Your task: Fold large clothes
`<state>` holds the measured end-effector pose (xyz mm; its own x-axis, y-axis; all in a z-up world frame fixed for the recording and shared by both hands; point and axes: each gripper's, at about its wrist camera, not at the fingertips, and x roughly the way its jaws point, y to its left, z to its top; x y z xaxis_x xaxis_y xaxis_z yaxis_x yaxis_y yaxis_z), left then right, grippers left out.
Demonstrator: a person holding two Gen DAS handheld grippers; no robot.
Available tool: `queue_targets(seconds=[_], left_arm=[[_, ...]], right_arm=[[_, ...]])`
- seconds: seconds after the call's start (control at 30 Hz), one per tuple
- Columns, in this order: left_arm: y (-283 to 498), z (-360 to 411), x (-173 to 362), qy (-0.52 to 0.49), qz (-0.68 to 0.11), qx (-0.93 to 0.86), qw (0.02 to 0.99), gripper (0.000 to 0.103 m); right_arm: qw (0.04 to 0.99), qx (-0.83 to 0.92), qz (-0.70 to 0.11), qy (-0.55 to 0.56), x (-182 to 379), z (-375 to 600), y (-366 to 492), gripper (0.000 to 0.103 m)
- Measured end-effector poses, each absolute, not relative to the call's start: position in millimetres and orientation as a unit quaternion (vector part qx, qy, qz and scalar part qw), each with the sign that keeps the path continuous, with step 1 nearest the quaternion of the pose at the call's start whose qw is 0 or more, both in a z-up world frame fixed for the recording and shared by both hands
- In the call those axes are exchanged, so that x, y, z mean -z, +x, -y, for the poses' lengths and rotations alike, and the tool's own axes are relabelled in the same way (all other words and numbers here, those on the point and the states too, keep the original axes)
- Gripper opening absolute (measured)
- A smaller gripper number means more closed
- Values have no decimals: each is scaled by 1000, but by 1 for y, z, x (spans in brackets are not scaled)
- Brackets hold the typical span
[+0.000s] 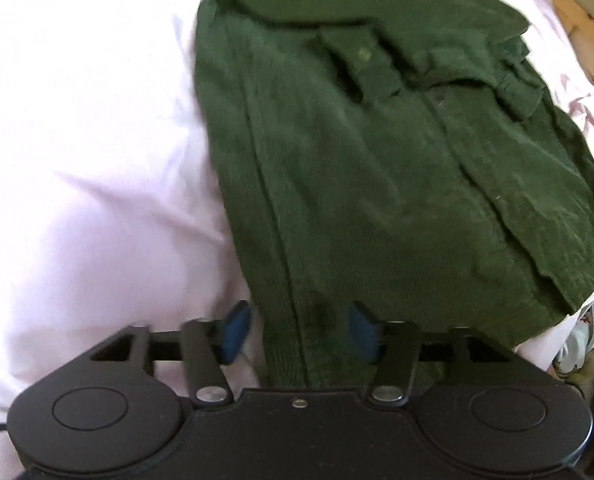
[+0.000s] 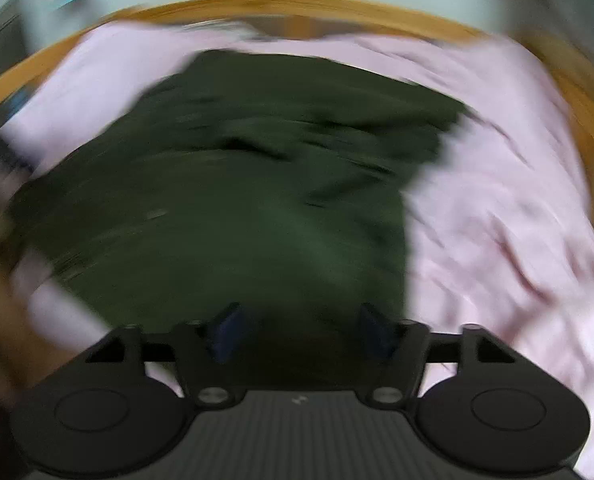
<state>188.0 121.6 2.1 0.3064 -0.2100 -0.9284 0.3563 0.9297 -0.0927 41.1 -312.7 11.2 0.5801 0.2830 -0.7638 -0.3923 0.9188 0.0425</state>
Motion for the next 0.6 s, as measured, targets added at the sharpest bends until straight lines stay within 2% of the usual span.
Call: queue_targets(seconds=[0.07, 0.13, 0.2, 0.33, 0.5, 0.6], left_arm=[[181, -111, -13, 98, -530, 169, 825, 76], [169, -96, -24, 135, -486, 173, 846, 94], [155, -75, -29, 177, -439, 186, 861, 102], [142, -37, -21, 220, -395, 232, 861, 102], [145, -22, -1, 183, -407, 257, 857, 102], [145, -24, 1, 174, -404, 260, 860, 102]], right_arm=[[875, -238, -408, -103, -14, 286, 34, 78], [869, -269, -402, -105, -13, 264, 30, 82], [860, -303, -403, -81, -9, 246, 33, 83], [851, -330, -402, -76, -1, 217, 37, 83], [843, -336, -408, -102, 10, 204, 34, 82], [846, -338, -407, -61, 10, 212, 38, 73]])
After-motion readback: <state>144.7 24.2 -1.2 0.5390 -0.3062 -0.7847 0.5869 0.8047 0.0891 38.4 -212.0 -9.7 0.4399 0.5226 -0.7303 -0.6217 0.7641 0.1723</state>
